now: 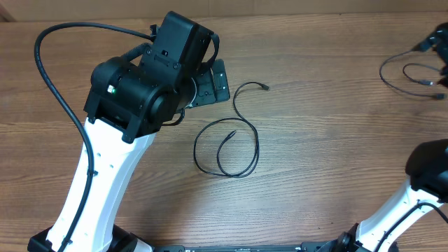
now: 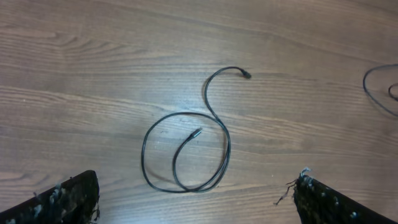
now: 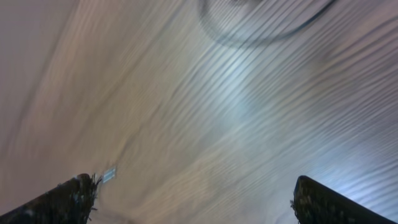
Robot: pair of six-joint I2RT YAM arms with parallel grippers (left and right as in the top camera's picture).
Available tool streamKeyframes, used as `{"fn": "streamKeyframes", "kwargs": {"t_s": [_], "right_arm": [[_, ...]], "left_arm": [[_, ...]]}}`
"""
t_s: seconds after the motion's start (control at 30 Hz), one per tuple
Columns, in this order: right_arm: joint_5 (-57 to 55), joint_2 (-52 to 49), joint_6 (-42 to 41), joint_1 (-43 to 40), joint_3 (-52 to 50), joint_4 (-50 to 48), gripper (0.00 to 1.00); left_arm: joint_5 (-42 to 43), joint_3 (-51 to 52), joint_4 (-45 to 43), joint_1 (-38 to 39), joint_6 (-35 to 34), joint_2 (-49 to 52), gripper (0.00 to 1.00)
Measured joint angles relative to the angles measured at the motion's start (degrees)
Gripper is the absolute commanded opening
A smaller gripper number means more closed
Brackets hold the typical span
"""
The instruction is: Untangle cables
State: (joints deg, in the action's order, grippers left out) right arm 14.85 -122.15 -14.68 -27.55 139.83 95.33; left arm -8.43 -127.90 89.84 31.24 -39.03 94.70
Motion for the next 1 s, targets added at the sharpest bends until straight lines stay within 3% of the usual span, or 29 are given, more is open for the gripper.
{"fn": "streamKeyframes", "kwargs": {"t_s": [0.1, 0.2, 0.4, 0.63, 0.73, 0.83, 0.9, 1.0], "right_arm": [[2.0, 1.2, 2.2, 5.2, 0.0, 1.7, 1.00], [3.0, 4.3, 3.3, 11.0, 0.0, 1.7, 1.00], [3.2, 19.1, 4.0, 22.2, 0.0, 1.6, 1.00], [2.7, 36.4, 4.0, 27.5, -1.9, 1.7, 1.00], [2.6, 43.9, 4.0, 30.1, -10.3, 2.0, 1.00], [2.3, 51.0, 4.1, 31.3, -23.9, -0.4, 1.00], [2.1, 57.0, 3.6, 32.5, -38.3, -6.5, 1.00], [2.5, 62.1, 1.8, 33.9, -53.4, -12.3, 1.00]], "left_arm": [[0.0, 0.0, -0.6, 0.0, 0.0, 0.0, 1.00], [-0.3, 0.0, 1.1, 0.0, 0.8, 0.0, 0.93], [-4.4, 0.0, 6.3, -0.3, 1.4, -0.3, 0.91], [-8.6, 4.9, 6.8, -0.6, -0.4, -7.7, 0.95], [-11.5, 15.5, 5.7, -0.6, -4.2, -15.8, 1.00], [-12.2, 28.2, -2.6, -0.7, -6.2, -23.0, 1.00], [-11.0, 39.6, -10.9, -0.7, -6.8, -28.2, 0.95], [-7.4, 51.8, -19.6, -0.7, -7.3, -32.6, 0.77]]}}
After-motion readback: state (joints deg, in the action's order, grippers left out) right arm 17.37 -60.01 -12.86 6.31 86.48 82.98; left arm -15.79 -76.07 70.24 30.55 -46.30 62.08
